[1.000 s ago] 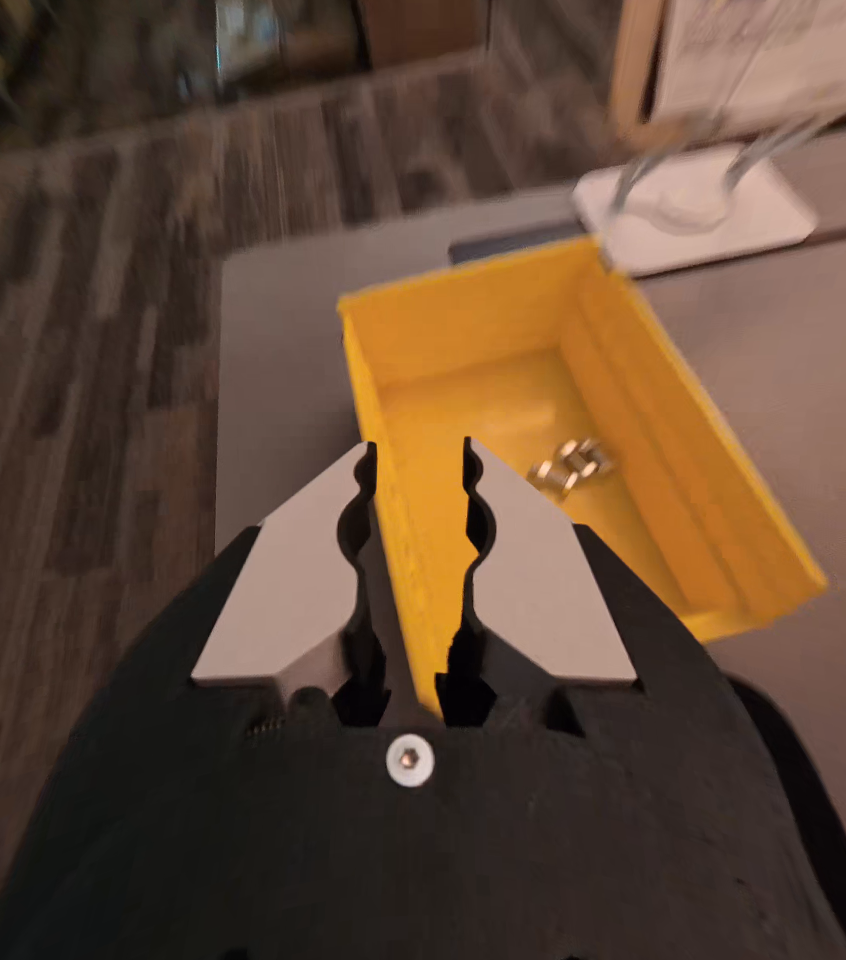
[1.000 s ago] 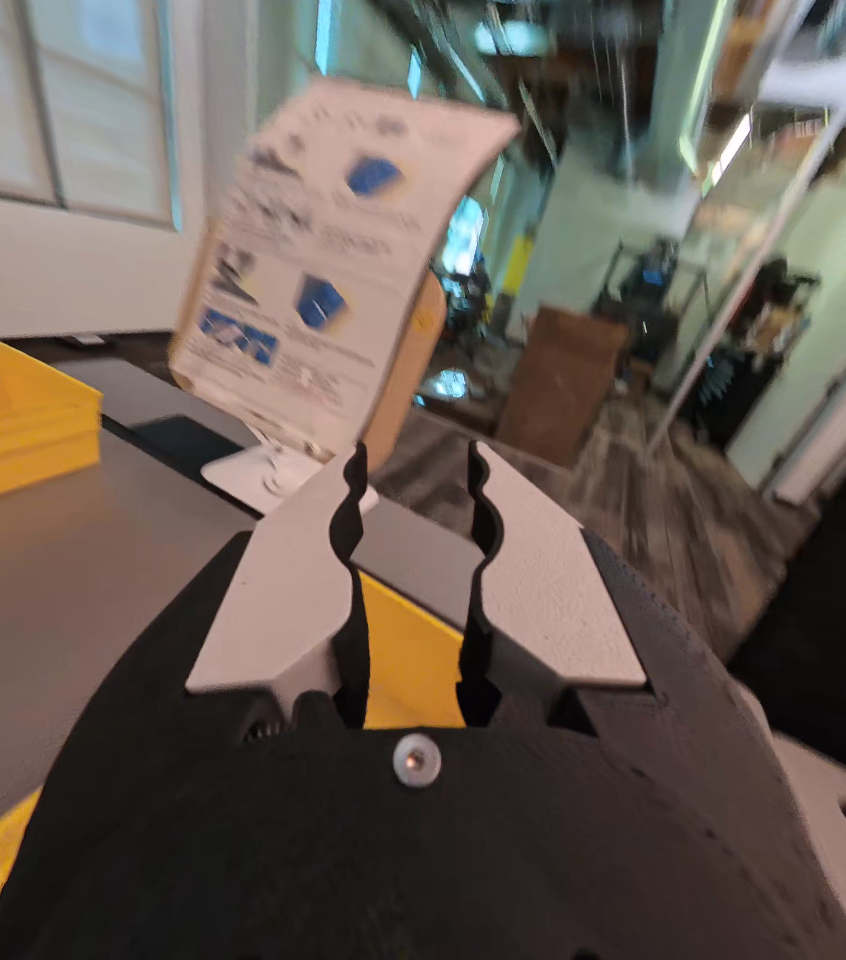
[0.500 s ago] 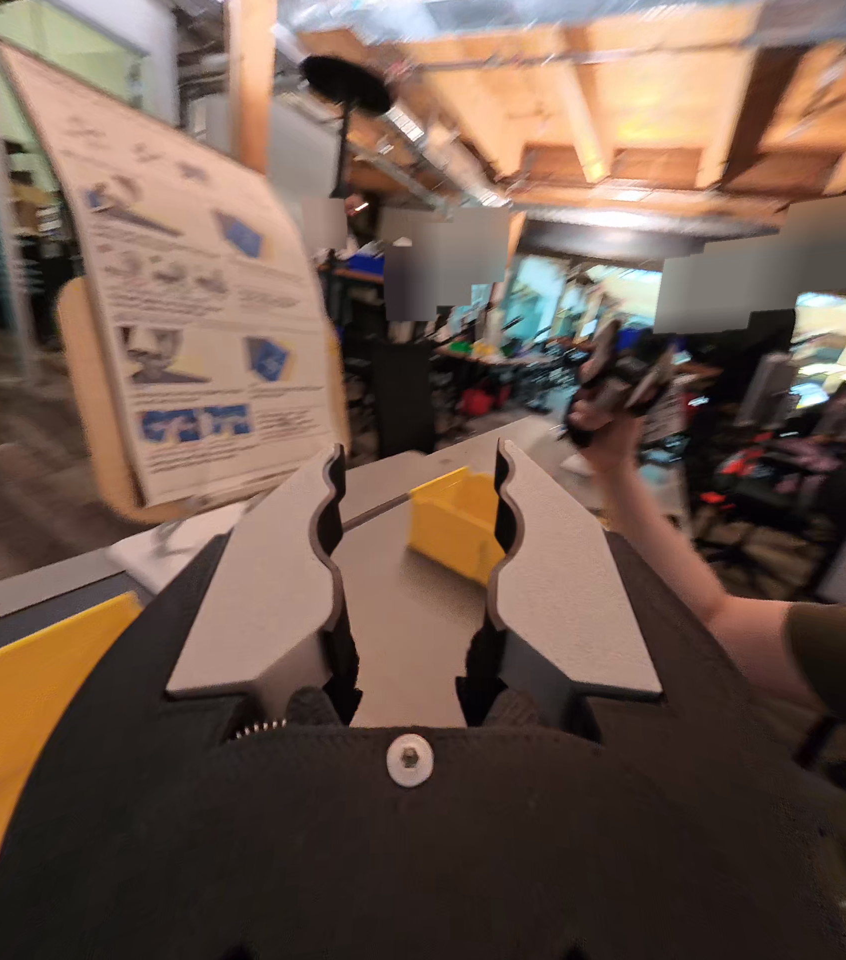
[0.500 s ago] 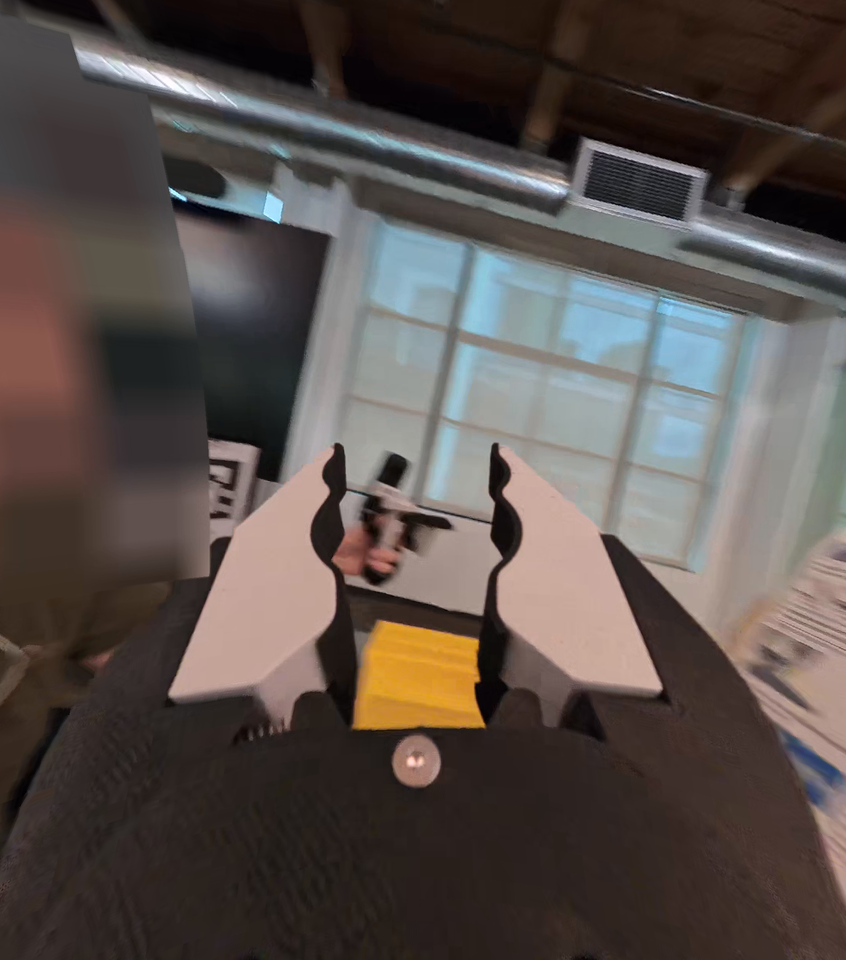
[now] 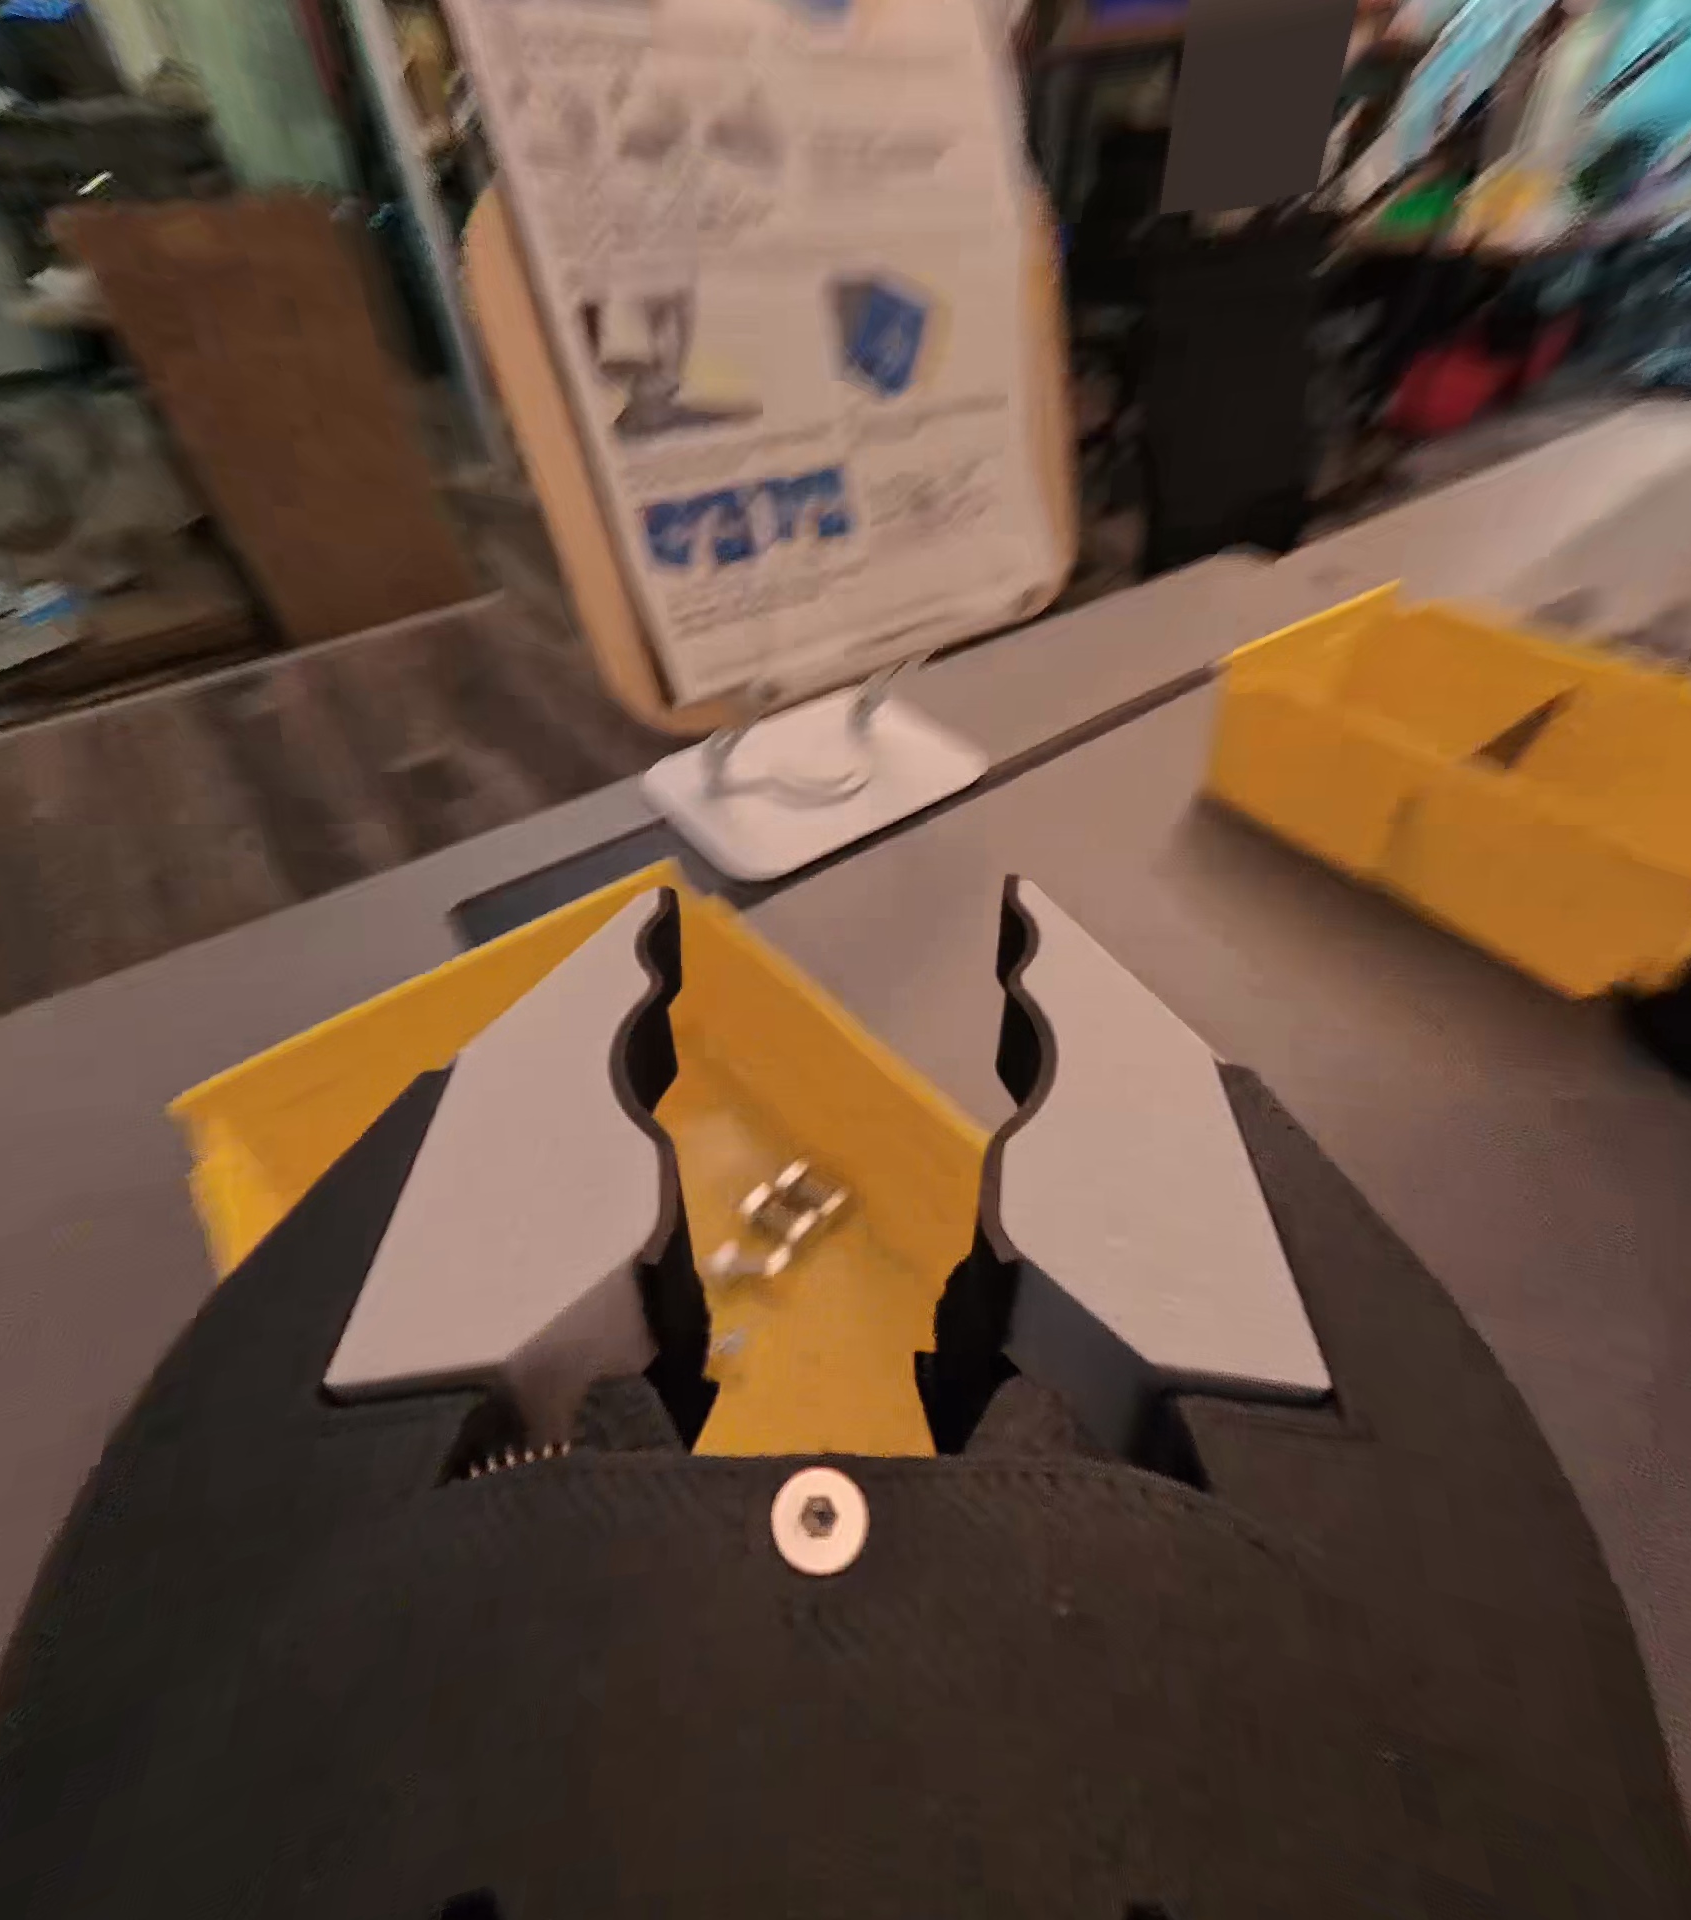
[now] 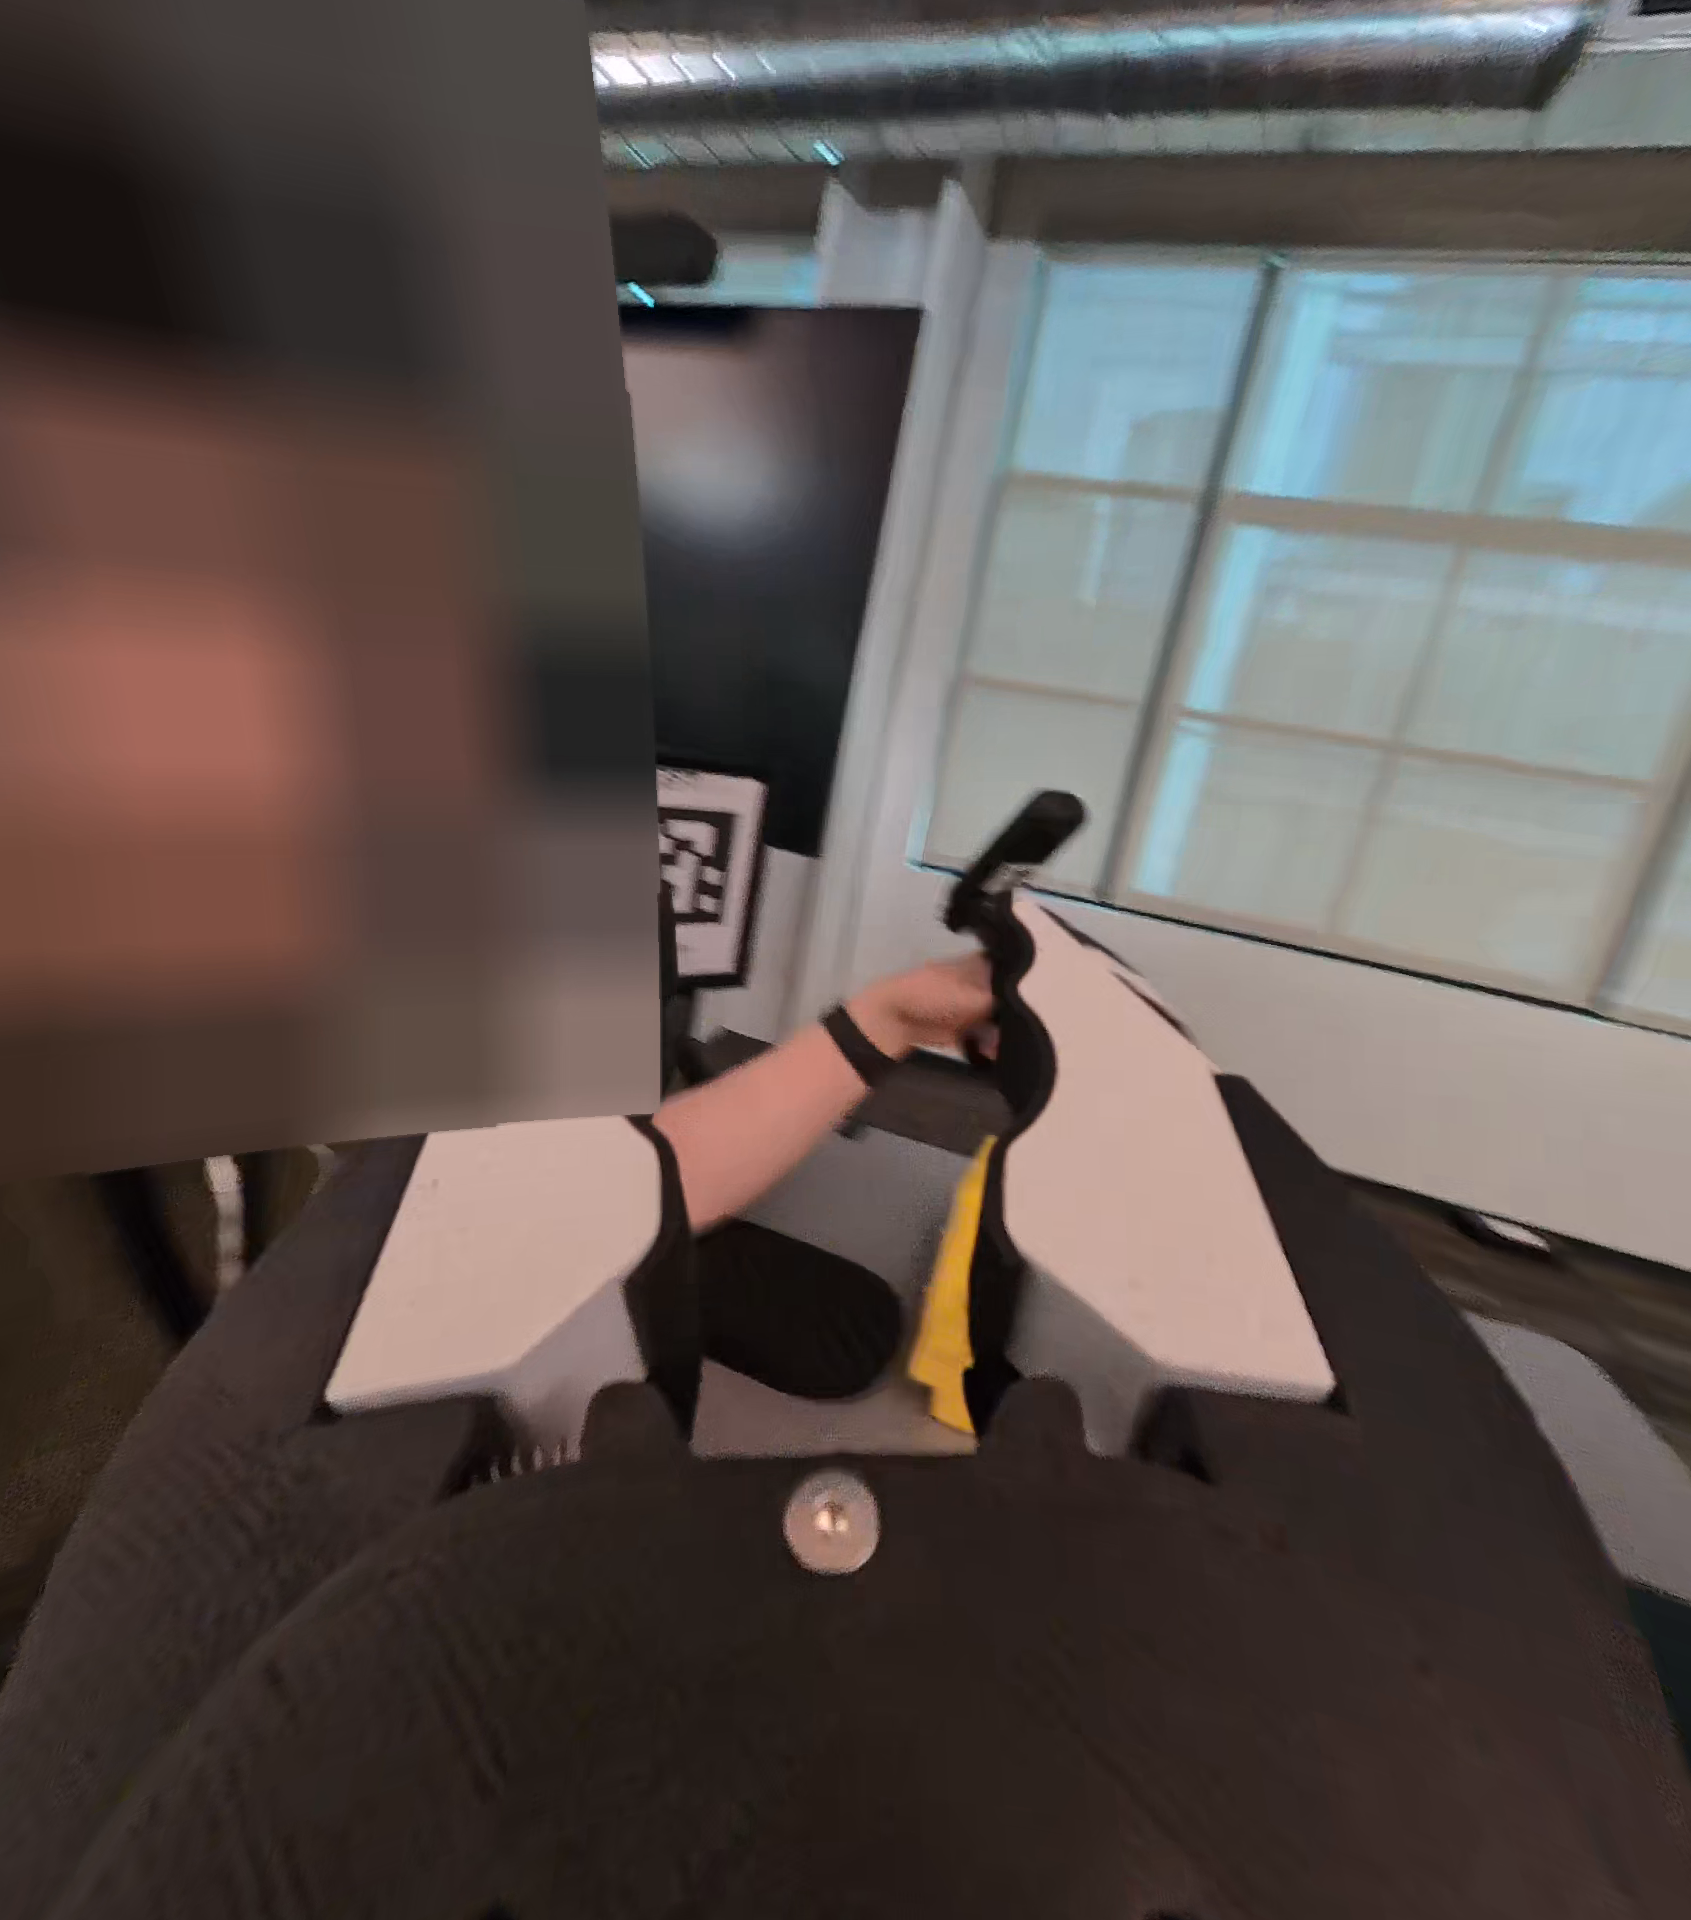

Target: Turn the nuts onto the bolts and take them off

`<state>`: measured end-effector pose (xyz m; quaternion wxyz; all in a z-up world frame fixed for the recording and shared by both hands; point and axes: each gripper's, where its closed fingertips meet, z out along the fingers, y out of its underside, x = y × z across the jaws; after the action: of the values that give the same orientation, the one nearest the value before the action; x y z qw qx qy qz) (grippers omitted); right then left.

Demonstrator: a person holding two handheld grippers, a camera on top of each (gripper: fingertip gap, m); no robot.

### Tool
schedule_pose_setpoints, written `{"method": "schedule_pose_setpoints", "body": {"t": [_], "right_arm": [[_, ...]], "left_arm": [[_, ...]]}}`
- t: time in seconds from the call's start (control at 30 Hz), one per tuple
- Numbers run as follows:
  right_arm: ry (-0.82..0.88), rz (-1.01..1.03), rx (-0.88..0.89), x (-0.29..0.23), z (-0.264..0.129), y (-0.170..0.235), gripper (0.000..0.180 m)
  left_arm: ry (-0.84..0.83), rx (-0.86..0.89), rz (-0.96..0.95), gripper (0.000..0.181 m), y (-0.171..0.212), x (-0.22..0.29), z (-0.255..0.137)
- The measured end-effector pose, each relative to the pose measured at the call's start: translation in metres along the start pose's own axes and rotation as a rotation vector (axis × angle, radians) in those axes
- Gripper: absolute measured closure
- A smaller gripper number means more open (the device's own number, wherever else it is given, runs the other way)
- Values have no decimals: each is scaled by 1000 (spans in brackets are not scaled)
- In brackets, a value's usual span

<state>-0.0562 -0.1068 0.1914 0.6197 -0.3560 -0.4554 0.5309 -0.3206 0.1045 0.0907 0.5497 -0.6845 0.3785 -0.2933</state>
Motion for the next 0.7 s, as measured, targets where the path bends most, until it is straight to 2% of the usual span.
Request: {"method": "schedule_pose_setpoints", "body": {"t": [0.03,0.1,0.2,0.27,0.43,0.53,0.7], "right_arm": [[61,-33,-41,8,1,5,123],[212,-104,-126,30,-1,15,137],[403,-183,-258,57,-10,29,160],[462,-227,-321,64,-14,35,180],[527,-283,-423,71,-14,47,178],[567,-300,-505,80,-18,60,163],[578,-296,-624,88,-22,84,158]], "left_arm": [[-74,-69,31,120,13,-13,2],[-152,-208,86,121,38,-27,5],[-84,-375,135,148,75,-21,17],[-125,-482,154,153,99,-33,25],[-107,-741,105,140,156,-37,39],[-156,-874,86,130,187,-51,37],[-141,-949,14,122,214,-57,41]]}}
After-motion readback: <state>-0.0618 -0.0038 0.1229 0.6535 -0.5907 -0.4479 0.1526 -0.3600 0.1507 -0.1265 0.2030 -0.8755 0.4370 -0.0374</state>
